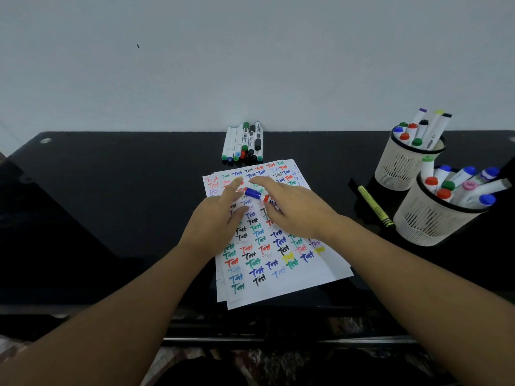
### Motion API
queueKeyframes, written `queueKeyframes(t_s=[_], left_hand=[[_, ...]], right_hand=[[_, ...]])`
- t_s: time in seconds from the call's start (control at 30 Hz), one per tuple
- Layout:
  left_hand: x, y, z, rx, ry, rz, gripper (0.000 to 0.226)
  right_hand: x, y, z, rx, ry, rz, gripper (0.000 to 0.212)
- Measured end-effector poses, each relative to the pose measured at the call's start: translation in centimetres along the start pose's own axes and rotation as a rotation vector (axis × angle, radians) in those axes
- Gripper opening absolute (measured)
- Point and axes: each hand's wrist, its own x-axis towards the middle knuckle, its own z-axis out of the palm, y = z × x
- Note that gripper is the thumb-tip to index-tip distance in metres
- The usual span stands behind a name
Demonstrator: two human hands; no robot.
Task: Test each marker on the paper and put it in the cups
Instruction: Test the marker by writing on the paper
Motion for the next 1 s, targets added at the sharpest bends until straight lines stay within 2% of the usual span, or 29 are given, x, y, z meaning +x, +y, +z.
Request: queueKeyframes(t_s=[0.13, 0.3, 0.5, 0.67, 0.8, 0.9, 1.0], left_hand=[[0.4, -0.3, 0.2, 0.043, -0.033, -0.054, 0.075], [0.5, -0.9, 0.5, 0.100, -0.034, 0.017, 0.067], [0.6, -0.9, 0.6, 0.118, -0.035, 0.008, 0.067], [0.6, -0.9, 0.5, 0.106, -0.055, -0.013, 0.067], [0.6, -0.8, 0.4, 0.106, -0.056, -0.006, 0.068], [0.6, -0.8, 0.3, 0.106, -0.057, -0.001, 0.067], [0.5, -0.8, 0.3, 0.107, -0.059, 0.000, 0.068]], right_hand=[[-0.3, 0.3, -0.1, 0.089, 0.000, 0.048, 0.060], [-0.7, 0.6, 0.2, 0.160, 0.047, 0.110, 0.051], [-0.8, 0.7, 0.6, 0.204, 0.039, 0.137, 0.048], [-0.7, 0.9, -0.3, 0.461, 0.027, 0.237, 0.043], [-0.6, 1.1, -1.1, 0.640, 0.115, 0.338, 0.034], [-0.7, 1.6, -1.4, 0.842, 0.098, 0.398, 0.035], [-1.0, 2.1, -1.3, 0.792, 0.119, 0.408, 0.038]])
